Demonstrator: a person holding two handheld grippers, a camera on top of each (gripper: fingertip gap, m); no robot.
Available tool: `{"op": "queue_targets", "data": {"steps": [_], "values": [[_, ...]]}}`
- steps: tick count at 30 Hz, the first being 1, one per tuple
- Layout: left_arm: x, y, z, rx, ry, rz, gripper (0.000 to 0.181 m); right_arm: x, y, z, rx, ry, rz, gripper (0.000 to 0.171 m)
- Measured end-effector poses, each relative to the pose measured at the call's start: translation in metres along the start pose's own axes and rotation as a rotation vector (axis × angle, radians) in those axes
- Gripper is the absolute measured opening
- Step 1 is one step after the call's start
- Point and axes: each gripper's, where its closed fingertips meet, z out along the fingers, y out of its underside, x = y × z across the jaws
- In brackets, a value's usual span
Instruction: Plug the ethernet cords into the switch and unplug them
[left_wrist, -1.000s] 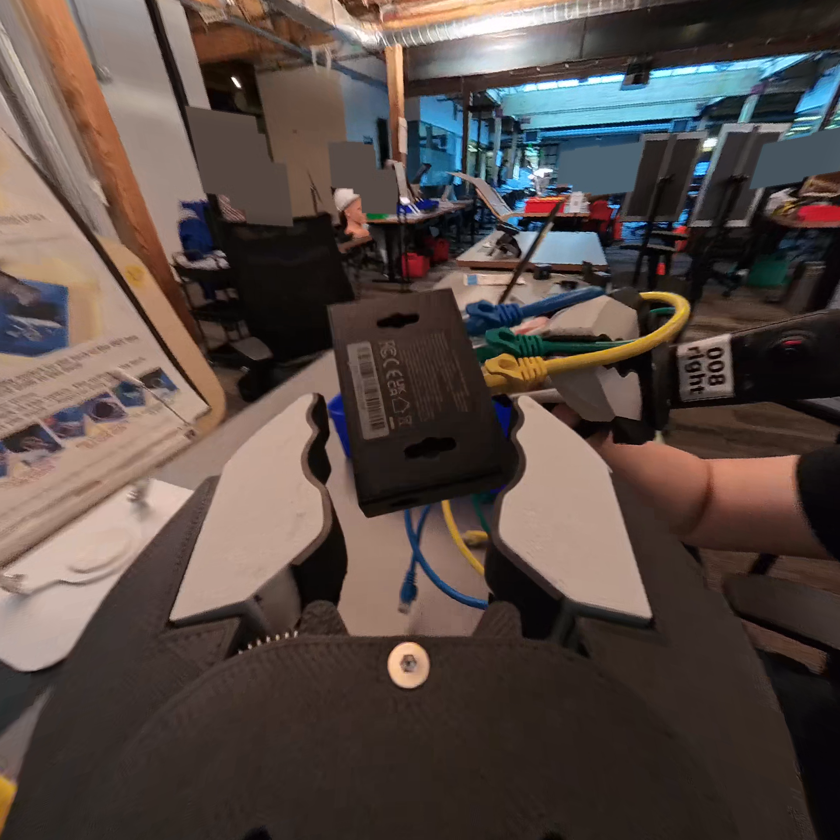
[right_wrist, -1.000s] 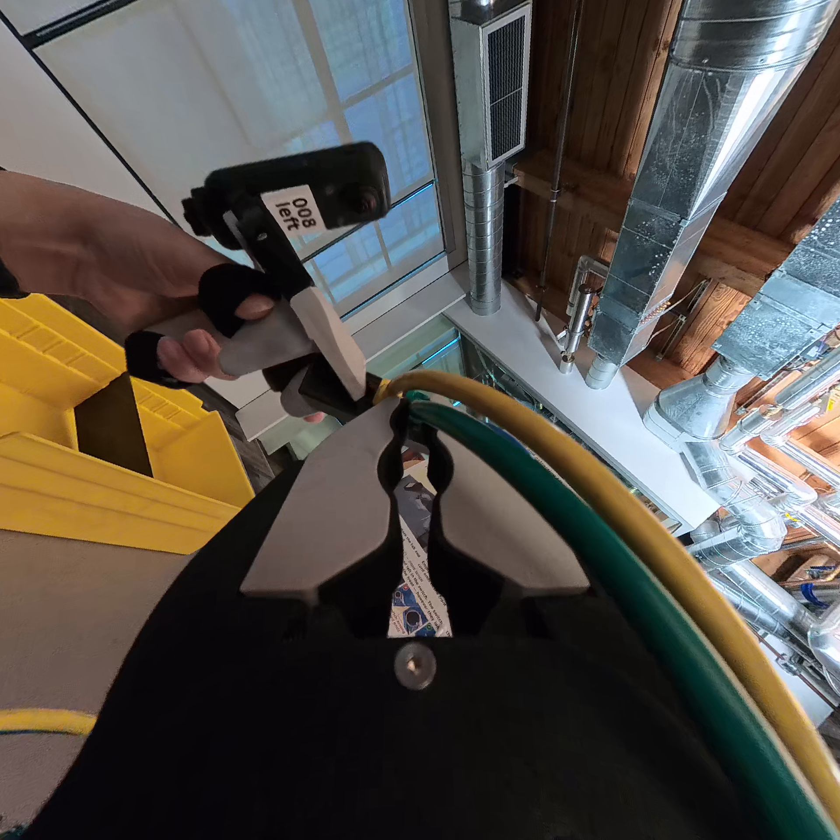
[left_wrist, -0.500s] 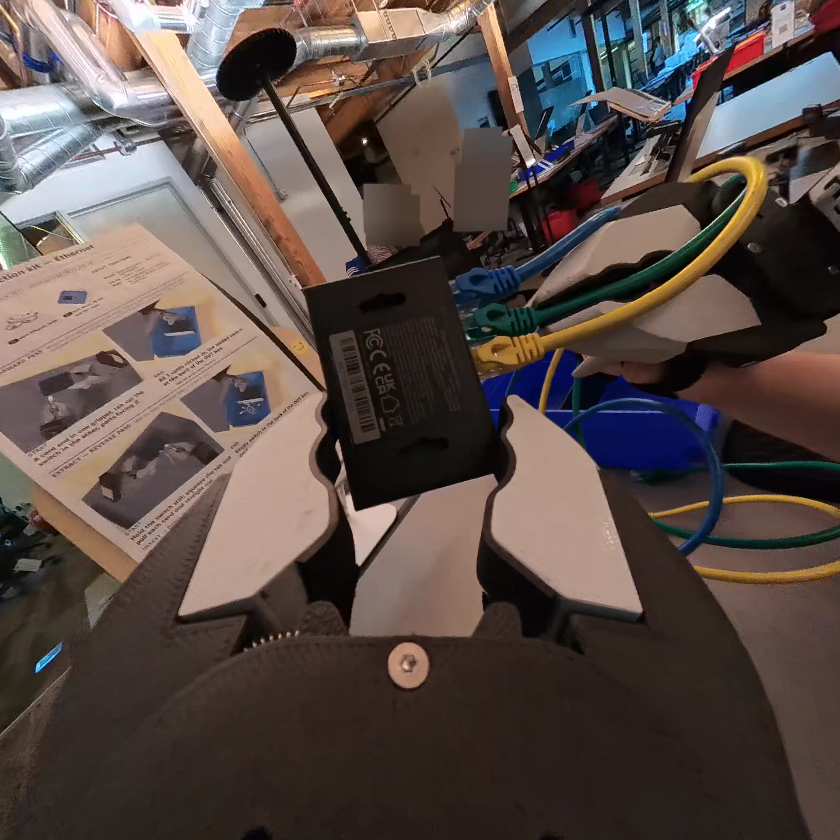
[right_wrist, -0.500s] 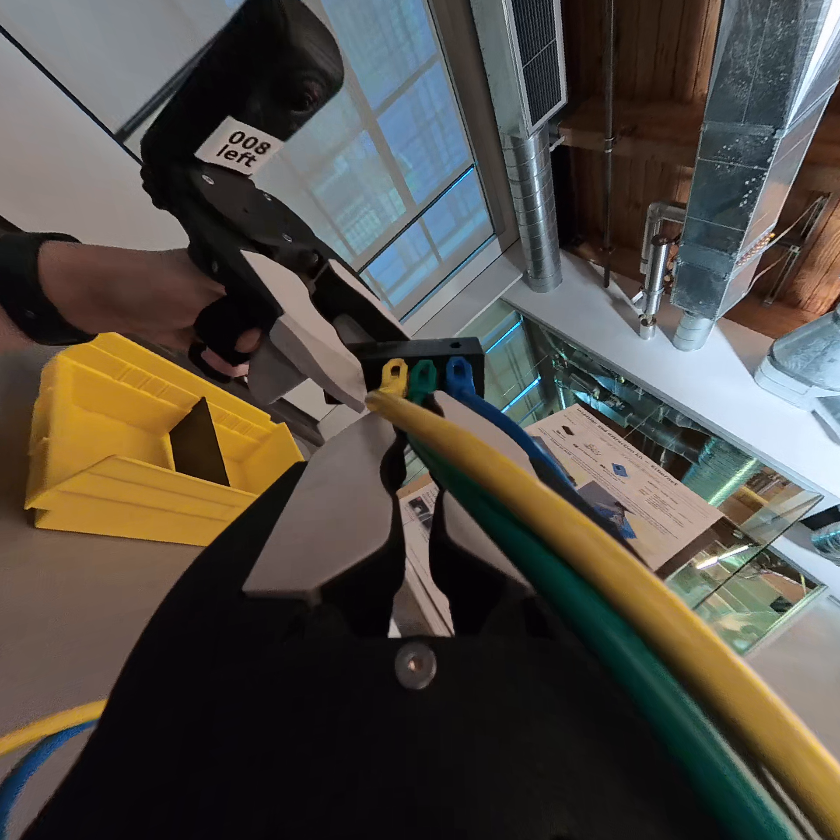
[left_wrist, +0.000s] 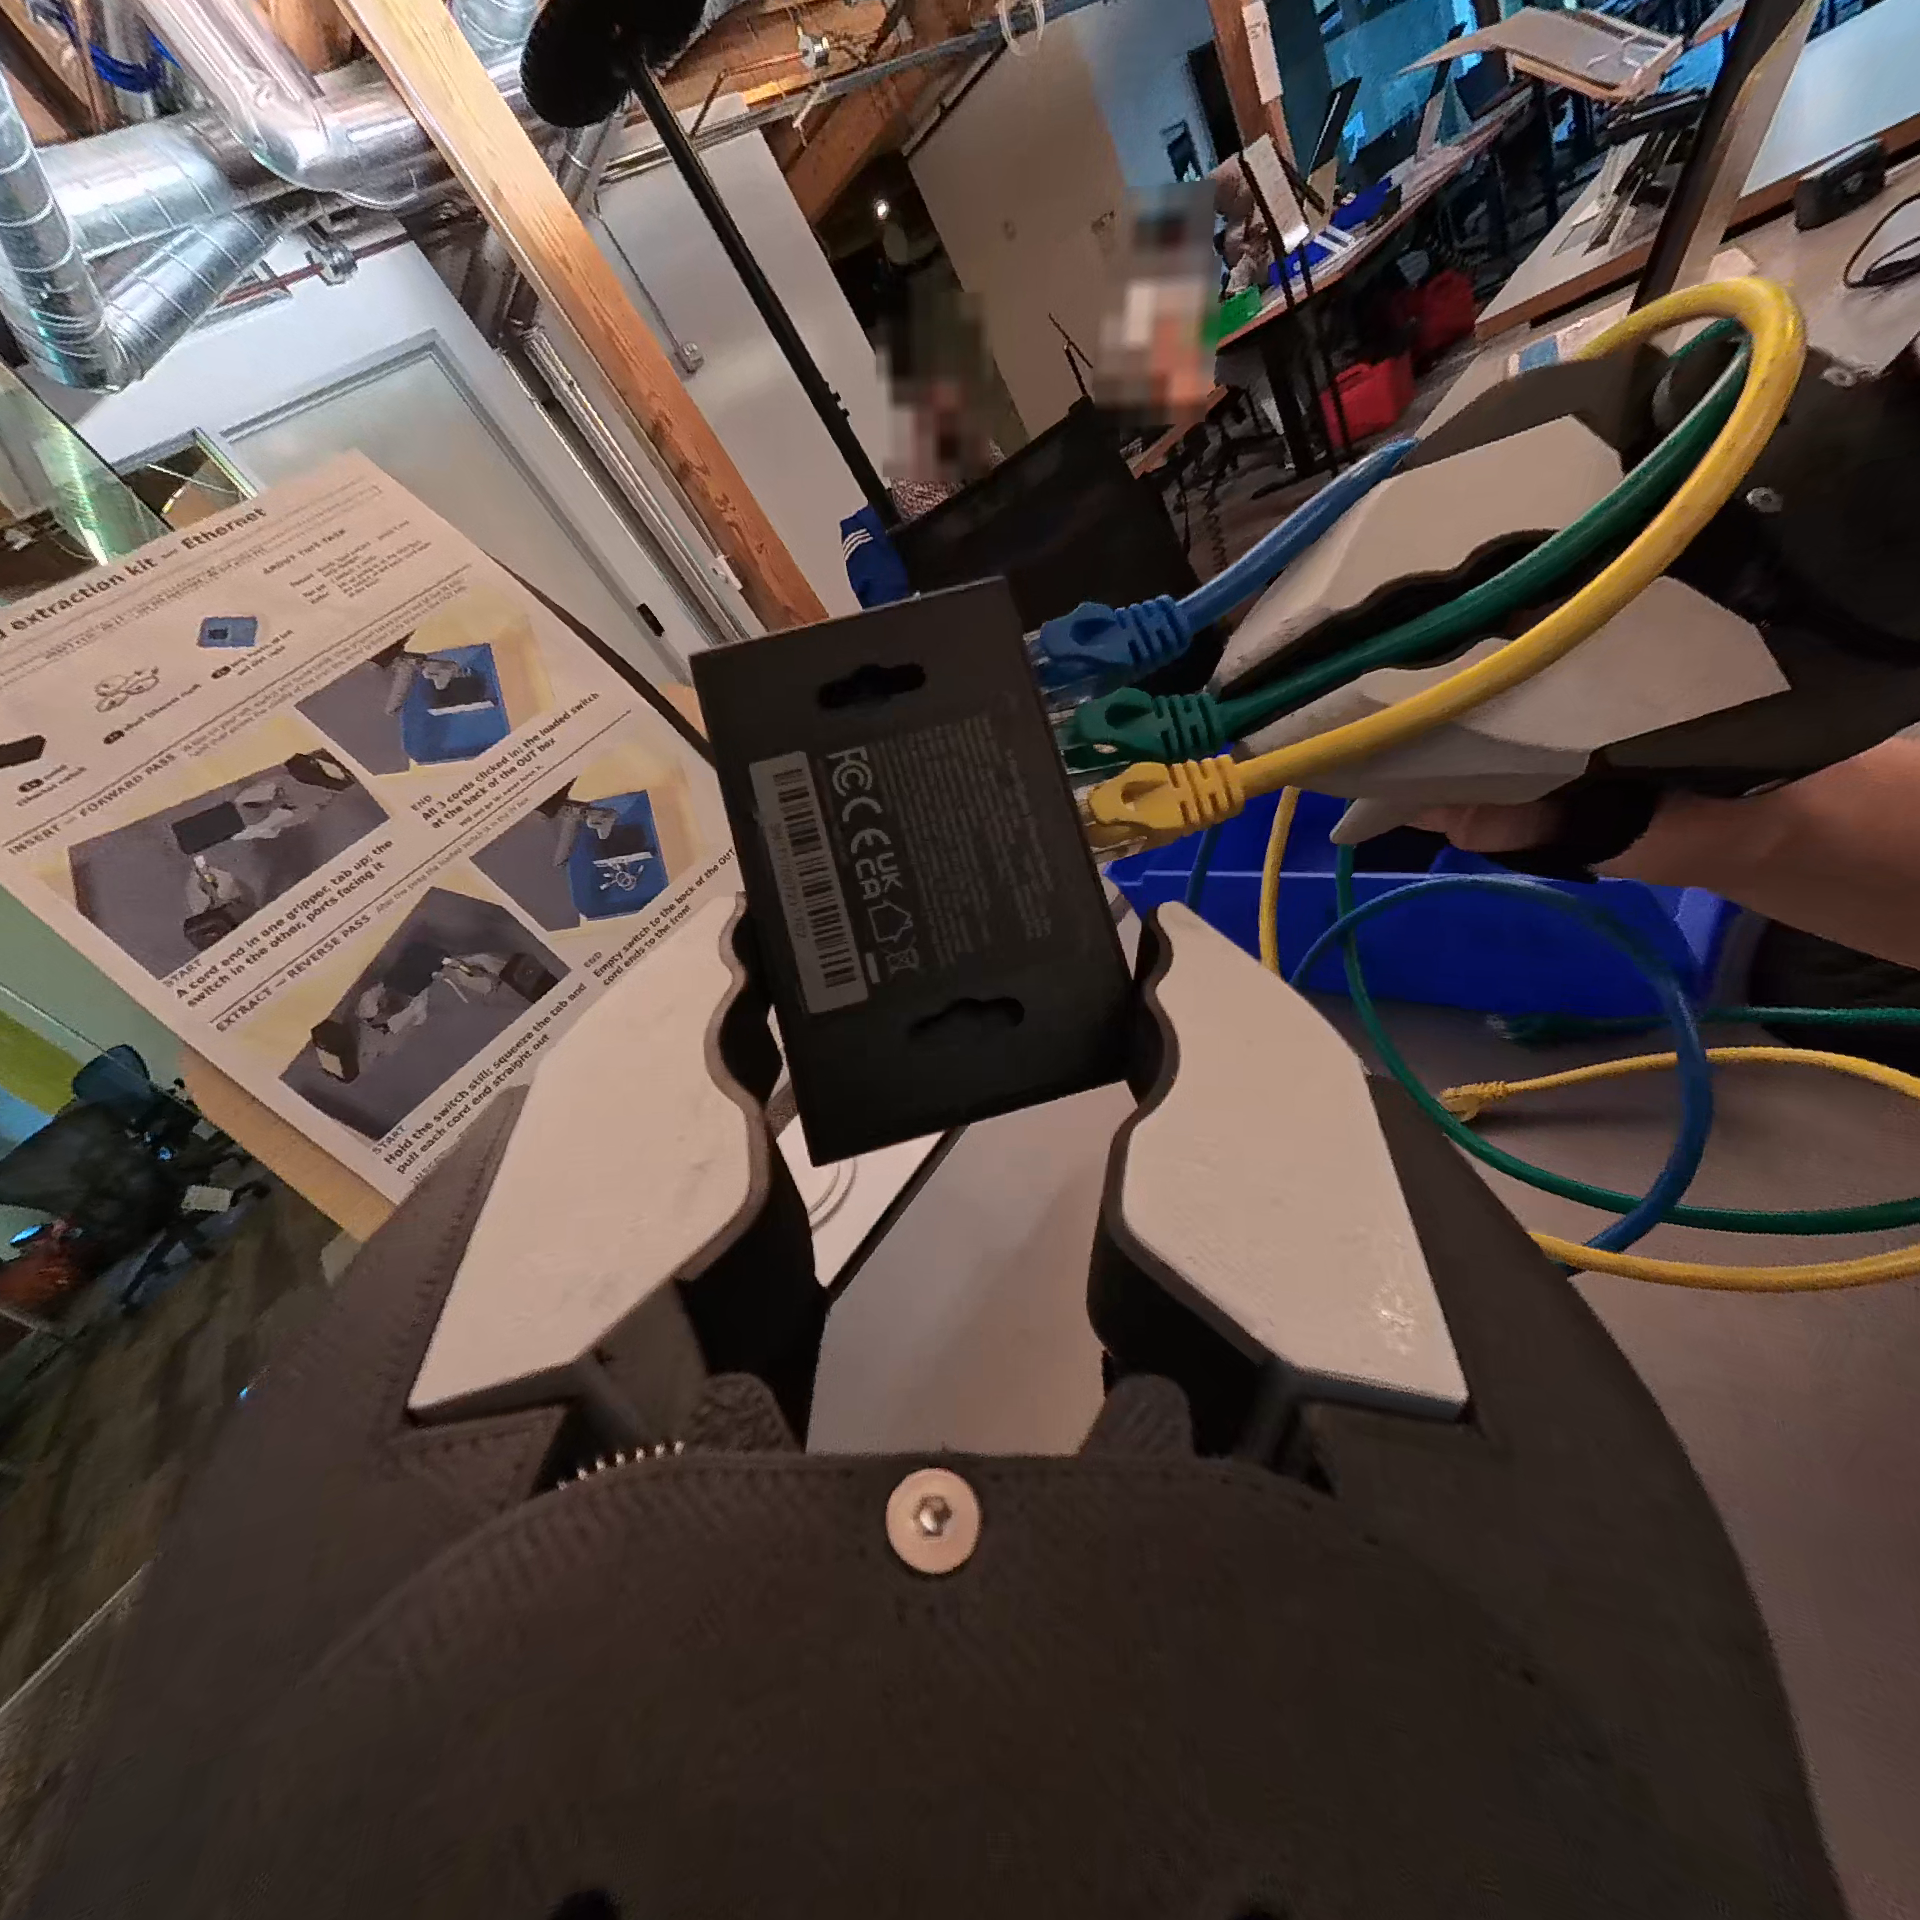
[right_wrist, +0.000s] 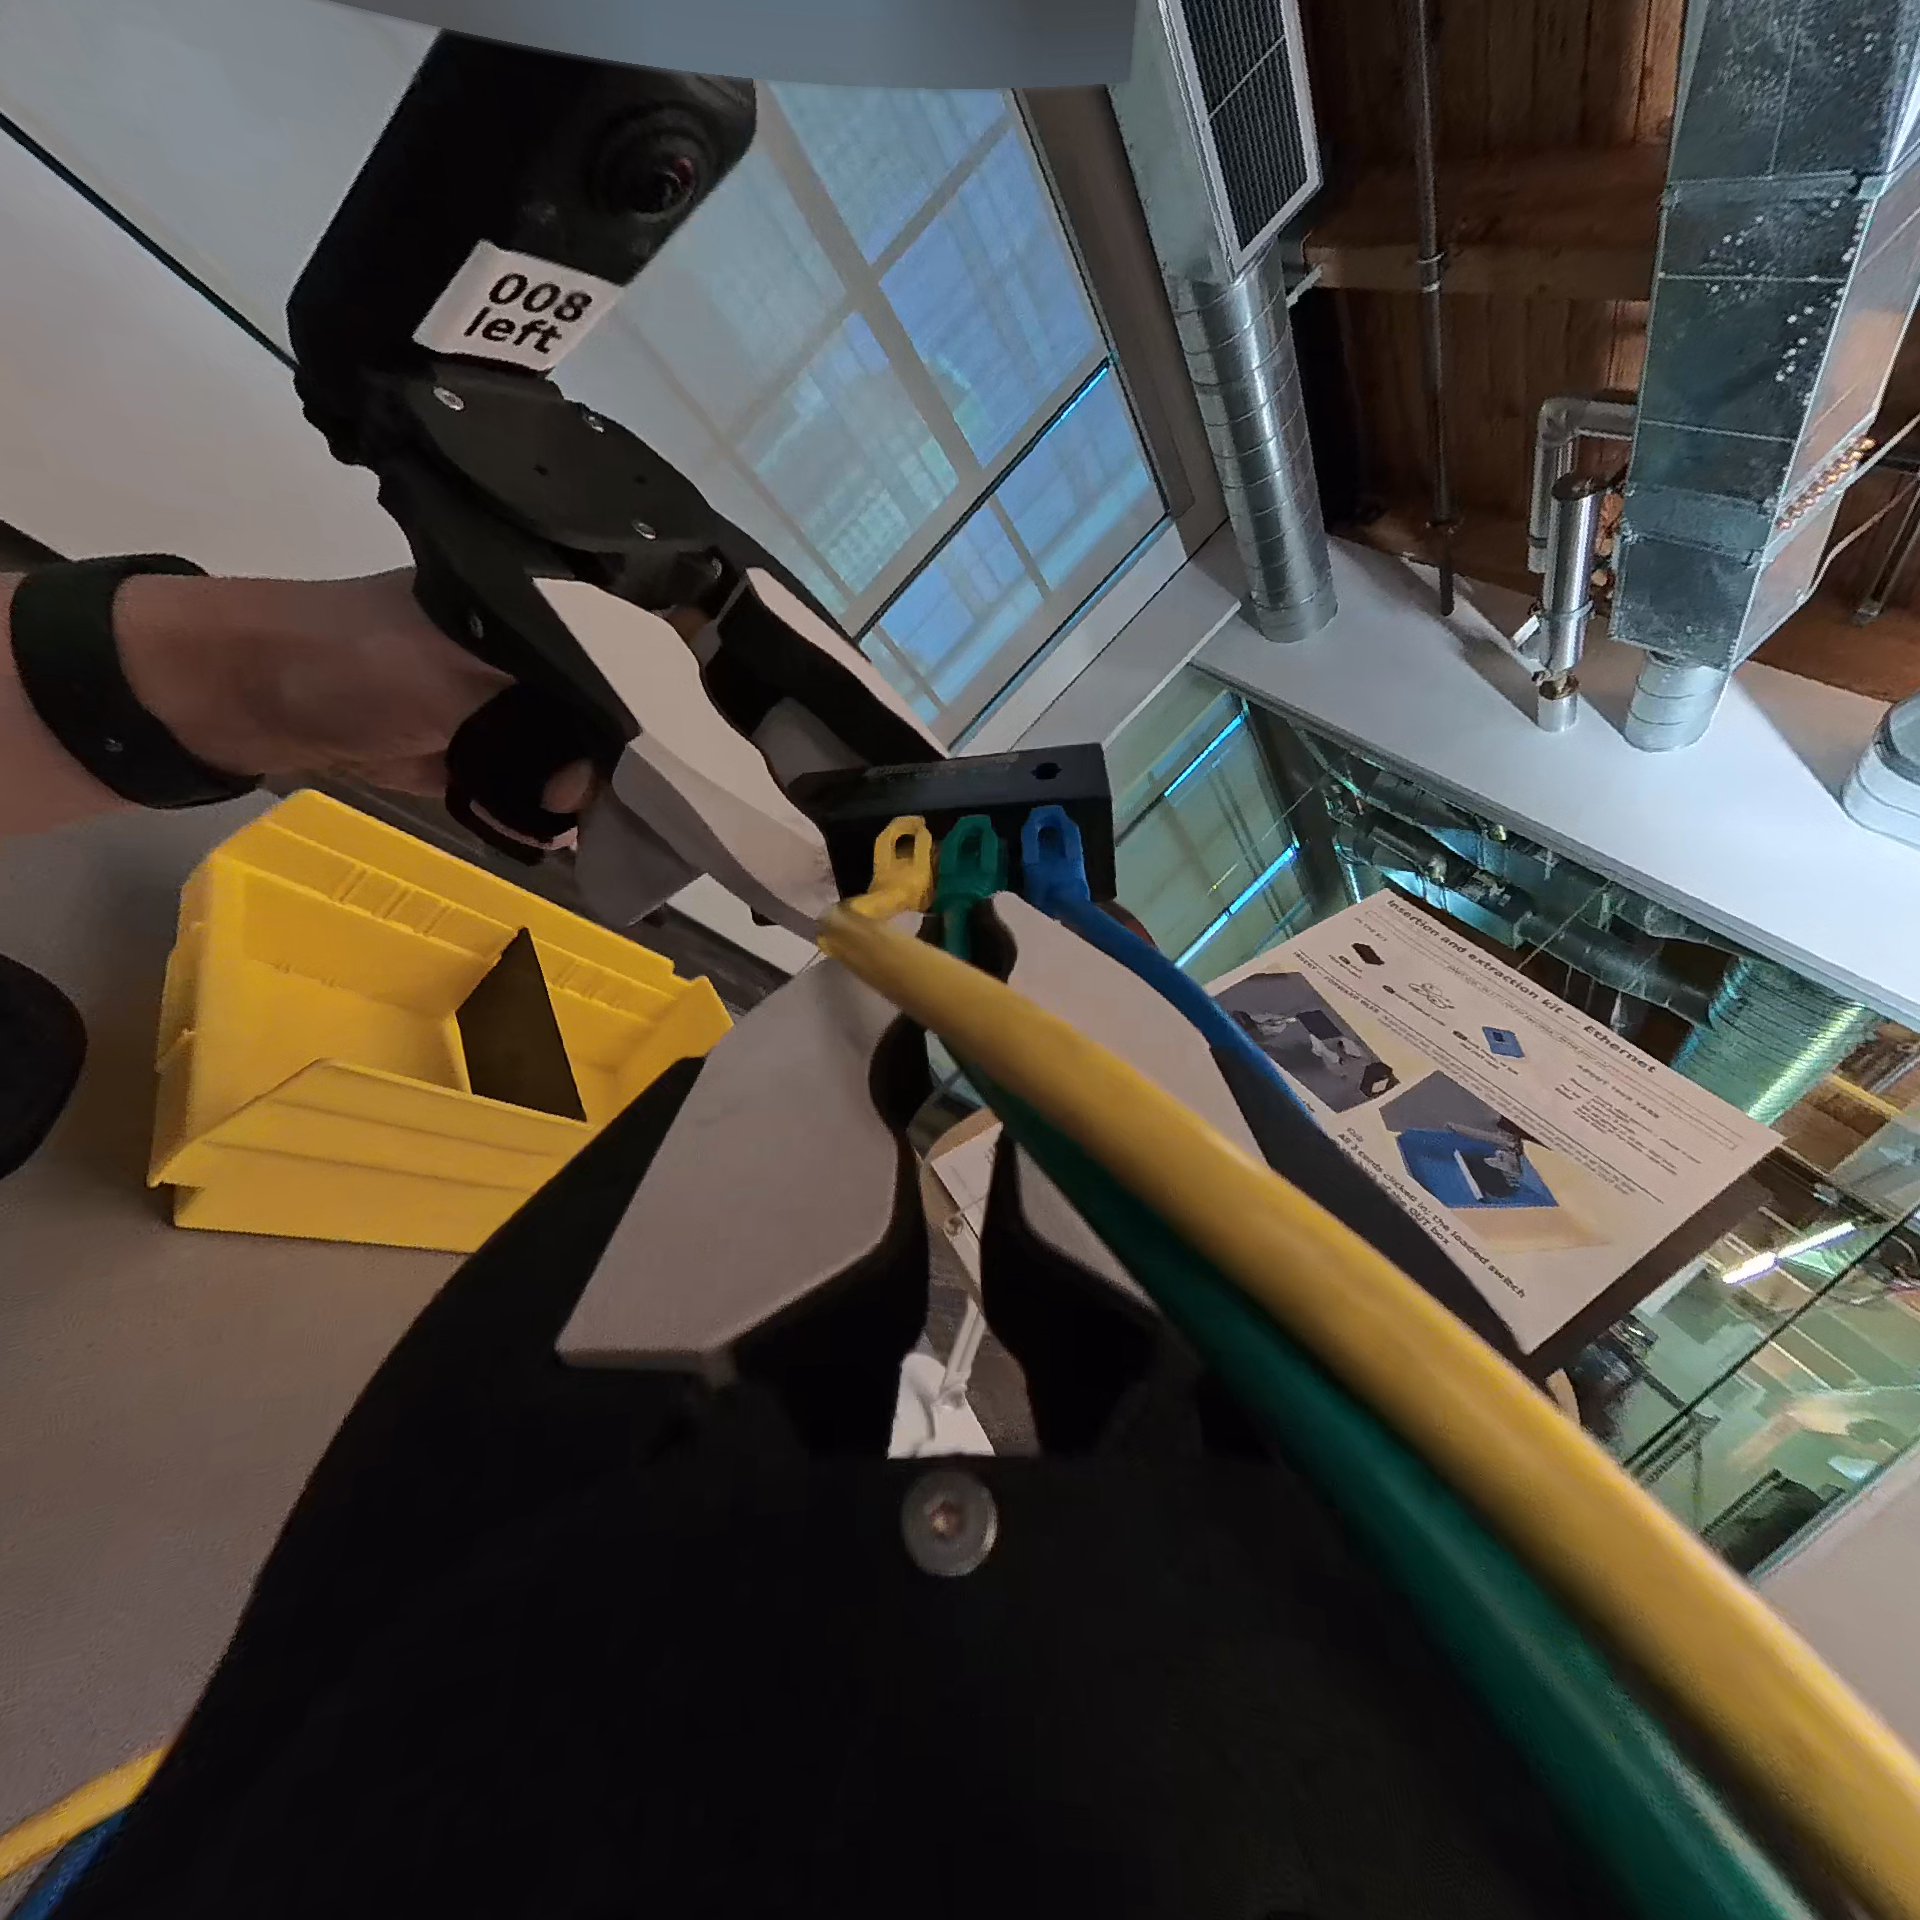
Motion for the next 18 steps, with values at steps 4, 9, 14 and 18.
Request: {"op": "queue_targets", "data": {"steps": [4,9,14,18], "values": [[0.001,-0.001,0.000,-0.002,-0.003,-0.002,0.066,0.000,-0.002,0.000,0.012,0.000,0.011,0.002],[0.003,-0.002,0.003,0.009,0.000,-0.019,0.068,0.002,-0.001,-0.001,0.000,-0.008,0.006,0.006],[0.000,0.000,0.006,-0.002,-0.024,-0.024,0.066,0.004,0.003,0.001,-0.012,0.001,0.027,0.000],[-0.014,-0.012,0.004,0.038,-0.137,0.054,0.065,0.014,0.014,0.008,-0.033,0.050,0.117,0.007]]}}
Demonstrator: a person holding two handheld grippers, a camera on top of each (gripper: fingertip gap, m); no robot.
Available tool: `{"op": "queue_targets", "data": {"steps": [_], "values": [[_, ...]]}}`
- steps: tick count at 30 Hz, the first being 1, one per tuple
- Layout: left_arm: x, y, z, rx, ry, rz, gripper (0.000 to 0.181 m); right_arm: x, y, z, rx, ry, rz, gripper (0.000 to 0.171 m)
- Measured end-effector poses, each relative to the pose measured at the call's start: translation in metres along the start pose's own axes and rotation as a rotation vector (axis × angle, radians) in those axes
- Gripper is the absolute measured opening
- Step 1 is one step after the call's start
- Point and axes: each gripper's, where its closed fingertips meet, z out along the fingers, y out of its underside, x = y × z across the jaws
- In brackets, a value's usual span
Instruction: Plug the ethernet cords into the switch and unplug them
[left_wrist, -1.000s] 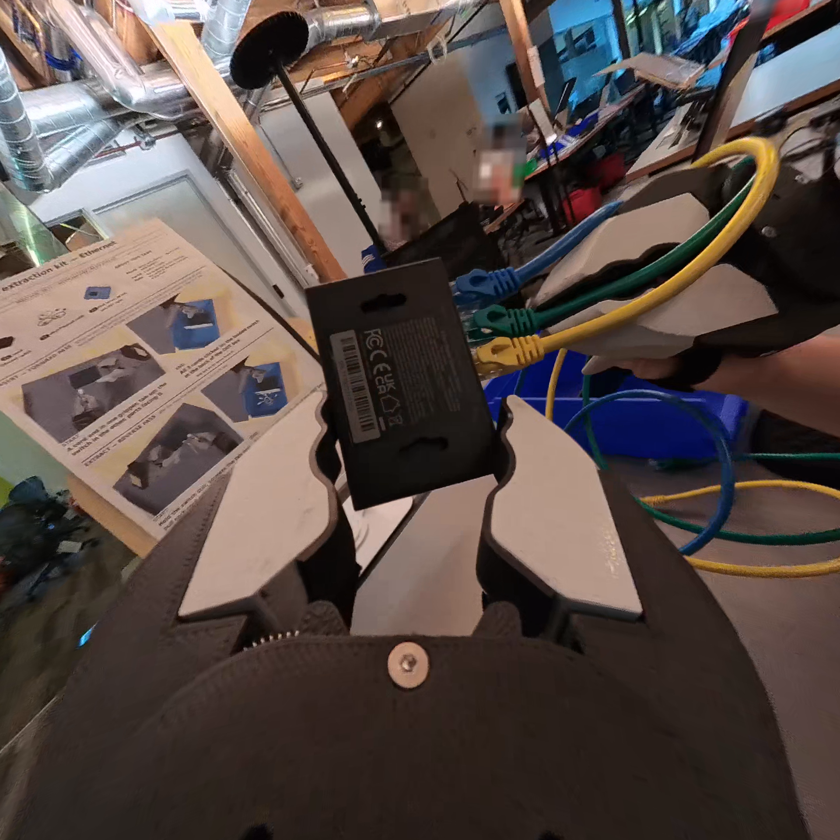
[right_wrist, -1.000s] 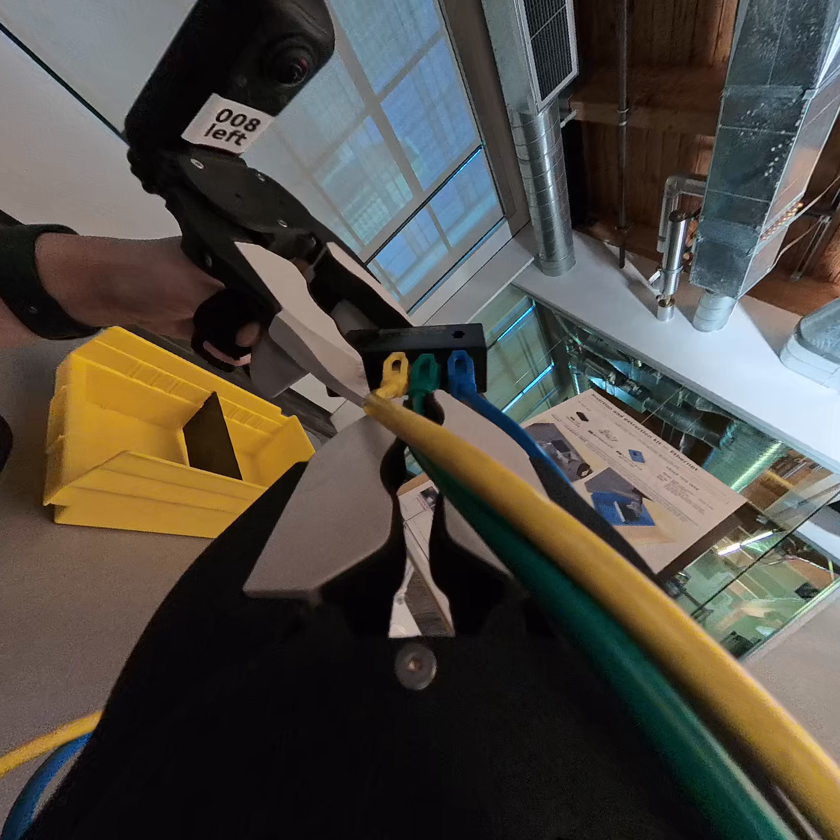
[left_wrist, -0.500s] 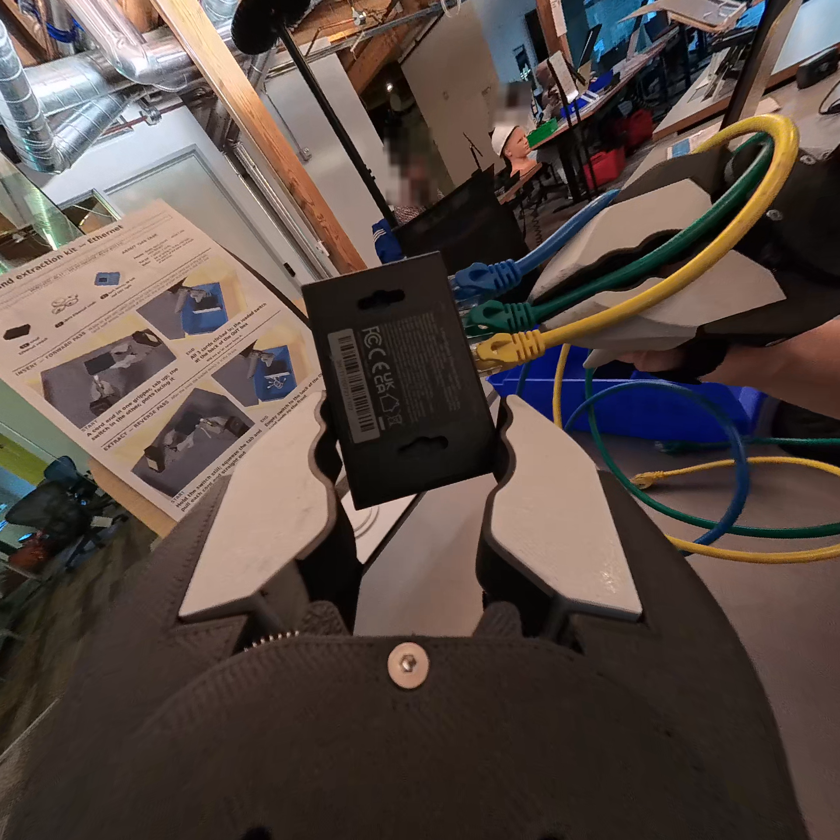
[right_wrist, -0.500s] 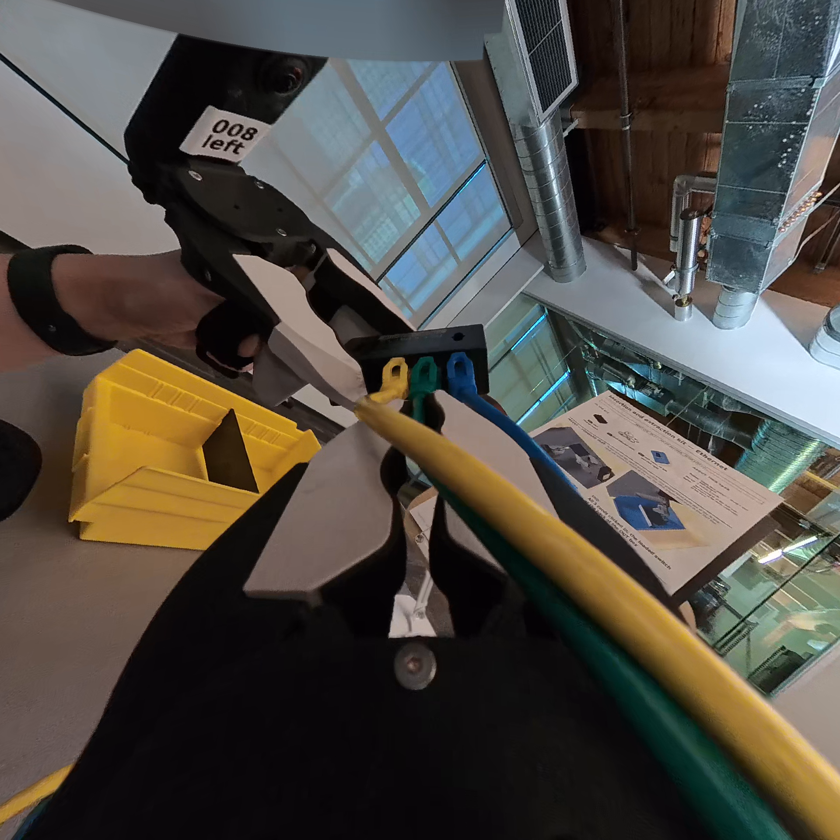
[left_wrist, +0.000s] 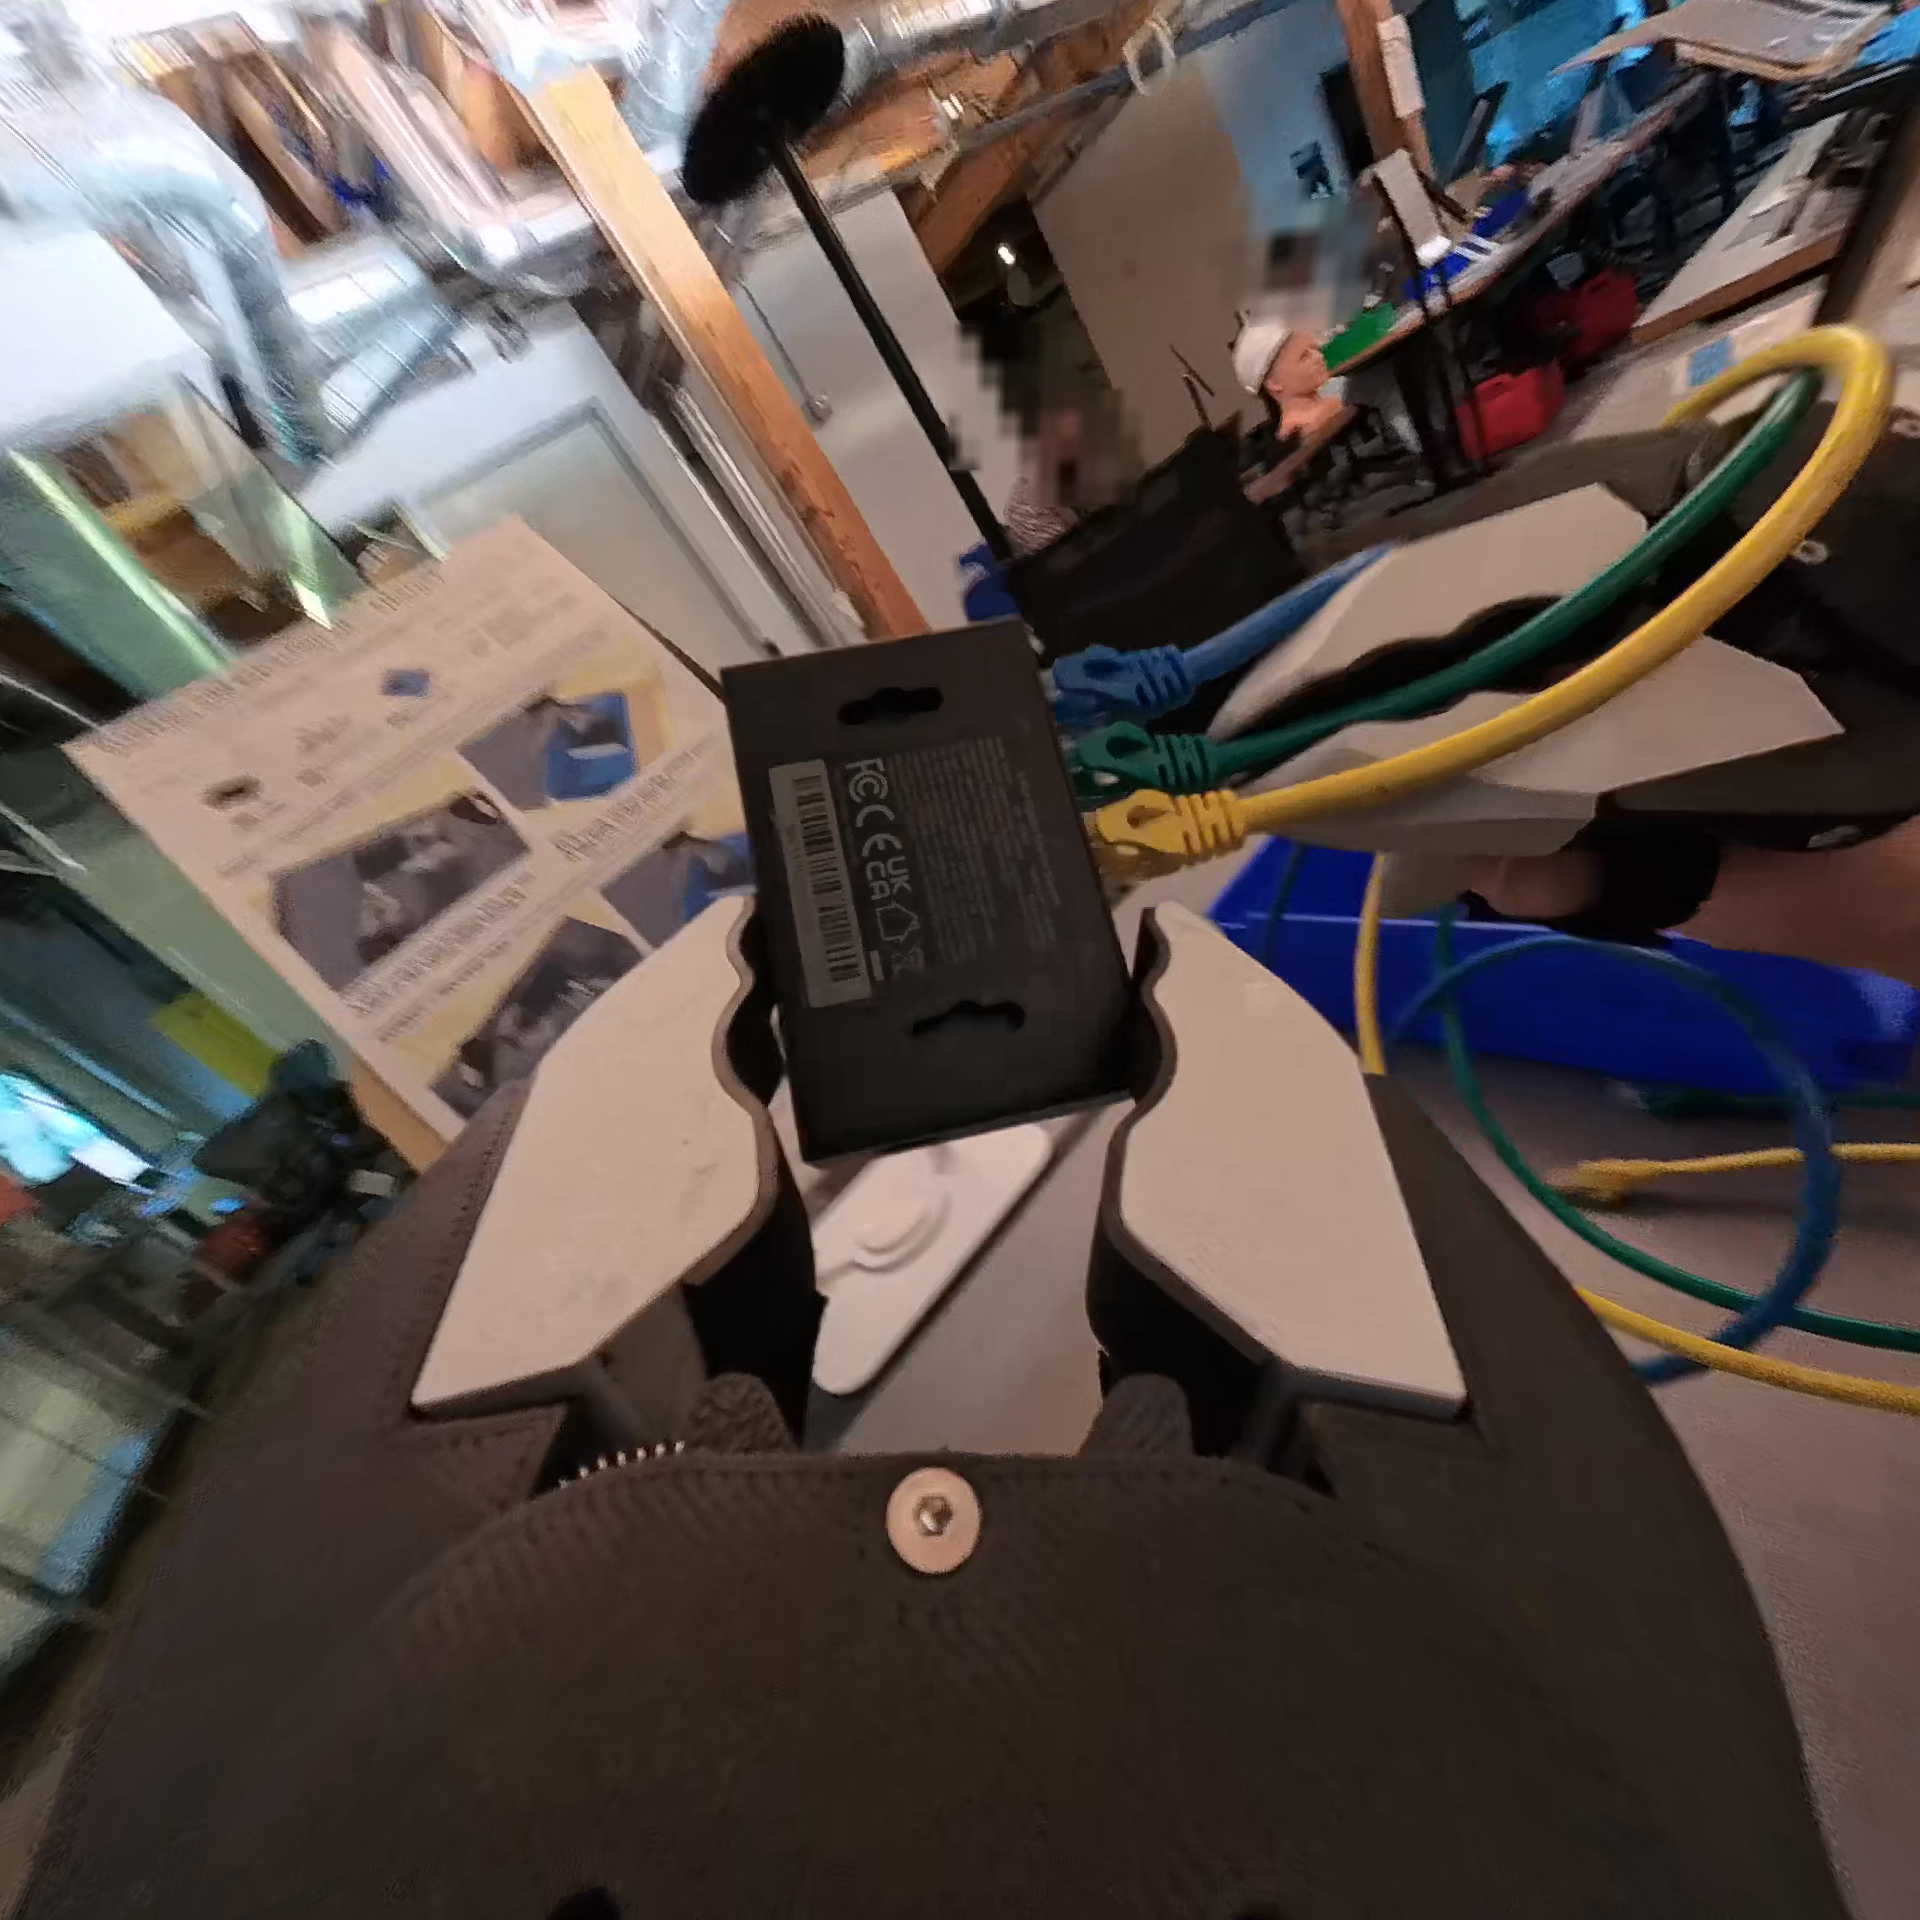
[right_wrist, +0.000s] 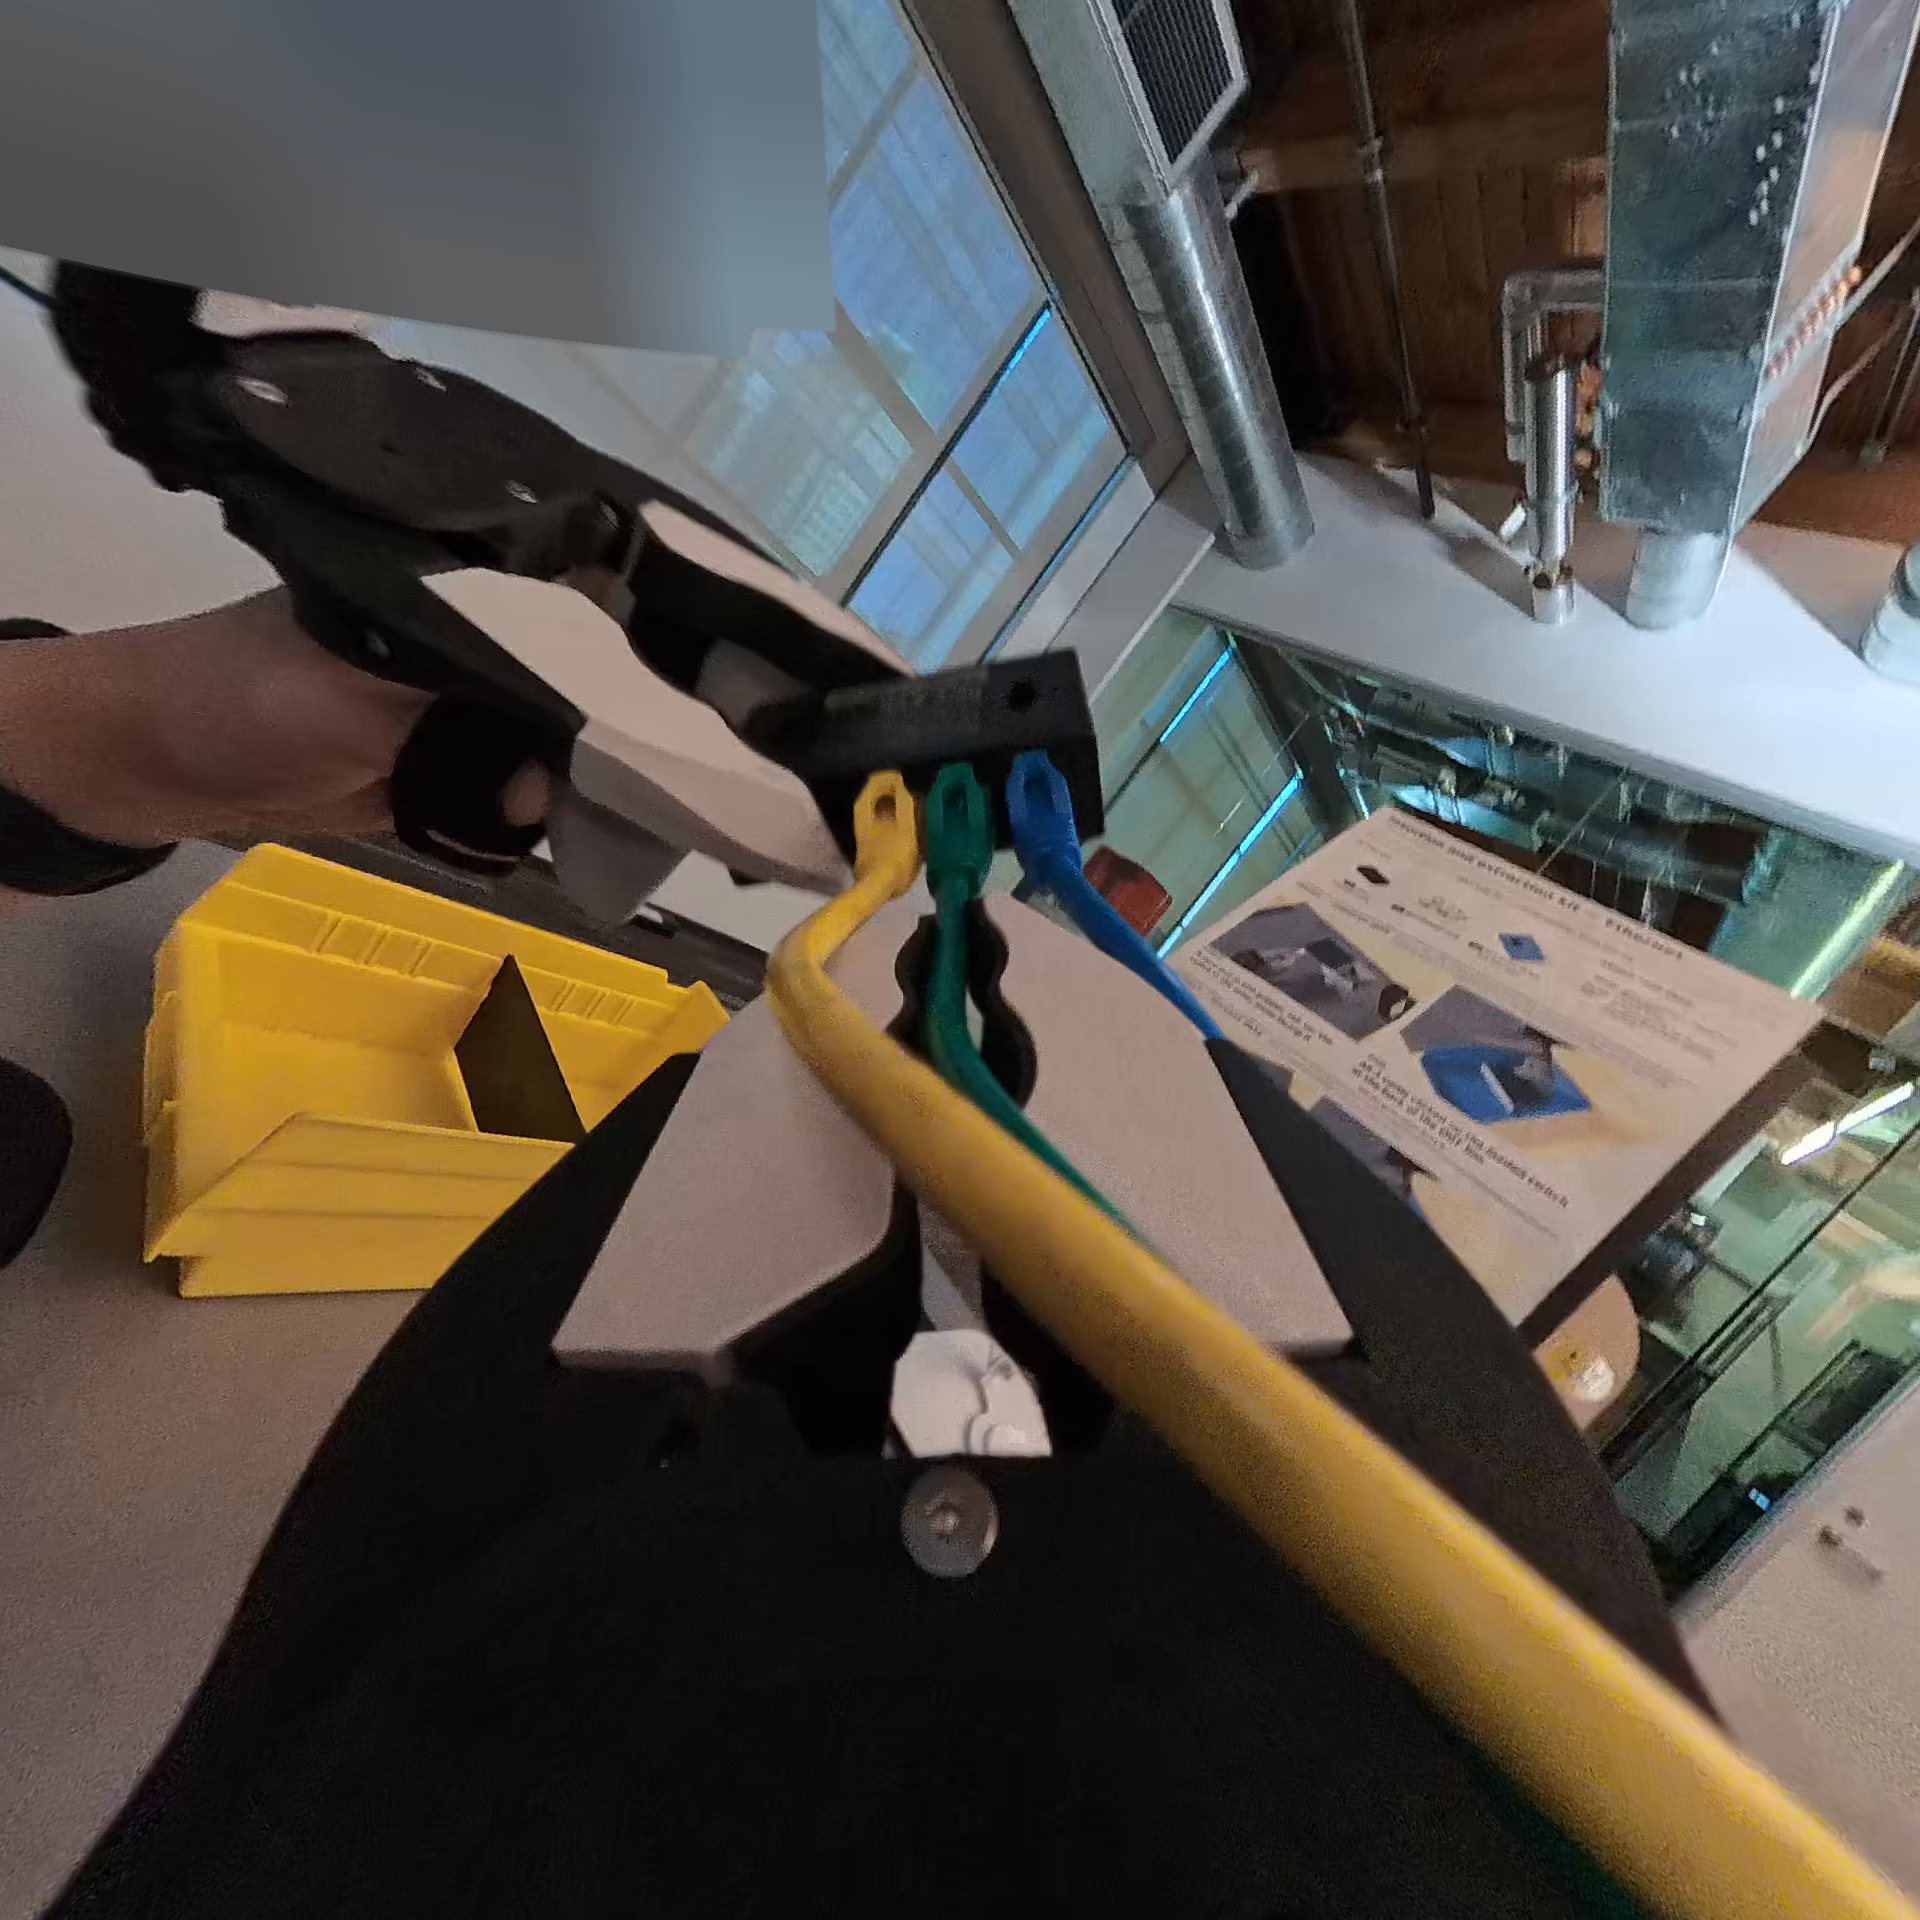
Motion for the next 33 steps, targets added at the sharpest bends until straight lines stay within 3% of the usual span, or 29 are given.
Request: {"op": "queue_targets", "data": {"steps": [6,11,15,18,21,24,26,29,33], "values": [[-0.040,-0.001,-0.014,-0.007,-0.205,0.018,0.062,-0.016,0.029,0.012,-0.109,-0.084,0.117,0.007],[-0.071,0.022,-0.020,-0.097,-0.335,0.092,0.062,-0.077,0.060,0.011,-0.340,-0.430,0.057,0.010],[-0.072,0.031,-0.017,-0.094,-0.298,0.063,0.062,-0.084,0.031,0.008,-0.273,-0.471,0.058,0.010],[-0.054,0.031,-0.012,-0.079,-0.190,0.128,0.062,-0.052,0.004,-0.002,-0.187,-0.398,0.143,0.013],[-0.021,0.031,-0.008,-0.063,-0.019,0.194,0.062,-0.009,-0.010,-0.018,-0.110,-0.293,0.191,0.024],[0.000,0.027,-0.005,-0.045,0.085,0.197,0.062,0.018,0.004,-0.033,-0.127,-0.239,0.152,0.030],[0.009,0.023,-0.006,-0.021,0.132,0.189,0.062,0.017,0.017,-0.038,-0.161,-0.314,0.288,0.039],[0.006,0.018,-0.005,-0.023,0.095,0.186,0.062,-0.008,0.018,-0.046,-0.159,-0.561,0.558,0.067],[-0.004,0.010,-0.009,-0.019,0.036,0.165,0.062,-0.023,0.048,-0.055,-0.296,-0.595,0.365,0.086]]}}
